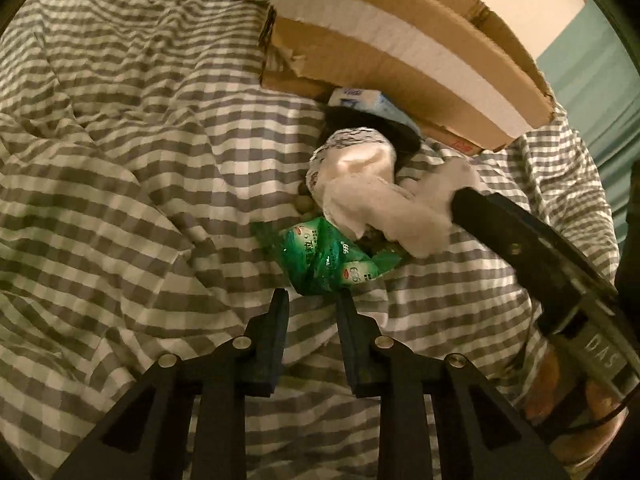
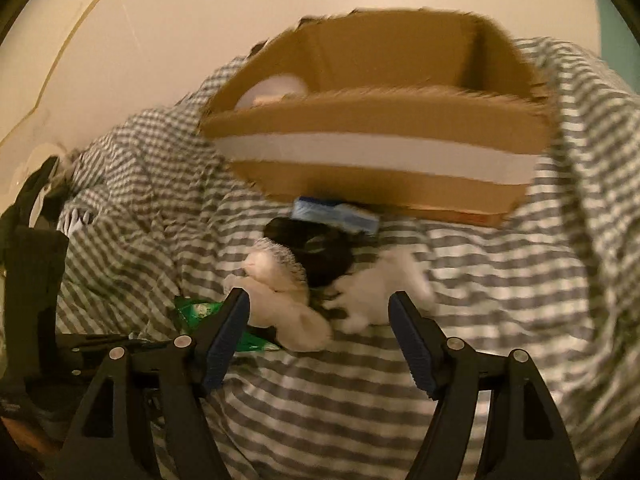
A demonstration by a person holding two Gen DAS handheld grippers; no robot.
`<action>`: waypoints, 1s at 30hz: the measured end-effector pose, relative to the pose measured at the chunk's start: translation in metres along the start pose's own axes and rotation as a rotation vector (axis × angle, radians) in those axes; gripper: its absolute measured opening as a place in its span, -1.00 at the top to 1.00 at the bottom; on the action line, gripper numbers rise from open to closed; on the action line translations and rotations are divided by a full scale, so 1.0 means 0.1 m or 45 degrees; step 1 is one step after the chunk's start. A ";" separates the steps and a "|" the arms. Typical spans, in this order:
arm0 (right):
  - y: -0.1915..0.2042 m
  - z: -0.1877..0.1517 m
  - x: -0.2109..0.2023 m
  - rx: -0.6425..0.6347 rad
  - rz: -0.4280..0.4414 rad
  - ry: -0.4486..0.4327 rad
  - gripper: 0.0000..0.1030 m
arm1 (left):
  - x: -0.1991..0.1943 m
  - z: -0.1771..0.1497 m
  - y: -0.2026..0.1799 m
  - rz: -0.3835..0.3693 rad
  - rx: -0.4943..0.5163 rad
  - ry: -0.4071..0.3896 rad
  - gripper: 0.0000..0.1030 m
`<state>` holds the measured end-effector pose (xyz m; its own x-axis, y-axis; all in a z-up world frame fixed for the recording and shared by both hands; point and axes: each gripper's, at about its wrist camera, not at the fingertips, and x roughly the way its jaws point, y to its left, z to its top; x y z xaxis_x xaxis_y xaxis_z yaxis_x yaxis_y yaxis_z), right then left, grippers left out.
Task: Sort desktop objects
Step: 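Grasp the green packet with the left gripper while the right gripper grasps the lace cloth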
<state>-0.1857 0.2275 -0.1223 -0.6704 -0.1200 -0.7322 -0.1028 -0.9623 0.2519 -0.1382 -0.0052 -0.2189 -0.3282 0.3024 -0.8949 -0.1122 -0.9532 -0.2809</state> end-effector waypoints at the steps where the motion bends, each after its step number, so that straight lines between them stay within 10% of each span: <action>1: 0.02 0.00 0.07 -0.004 0.015 0.020 -0.39 | 0.04 0.01 -0.01 0.004 0.017 0.002 0.52; 6: 0.16 -0.06 0.37 -0.065 0.081 0.136 -0.30 | 0.23 -0.01 -0.11 0.046 0.090 0.054 0.36; 9: 0.13 -0.10 0.48 -0.055 0.074 0.207 0.69 | 0.25 0.01 -0.10 -0.005 0.082 0.047 0.08; 16: -0.02 -0.05 -0.04 0.015 0.042 0.085 0.70 | 0.20 0.05 -0.08 -0.039 0.078 -0.020 -0.06; 30: -0.14 -0.25 -0.71 0.129 -0.119 -0.014 0.70 | -0.25 -0.10 -0.07 -0.045 0.124 -0.149 0.27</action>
<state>-0.1188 0.2431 -0.0894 -0.6627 -0.0278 -0.7484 -0.2387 -0.9394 0.2463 -0.1201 -0.0066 -0.1982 -0.4287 0.3399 -0.8371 -0.2140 -0.9384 -0.2714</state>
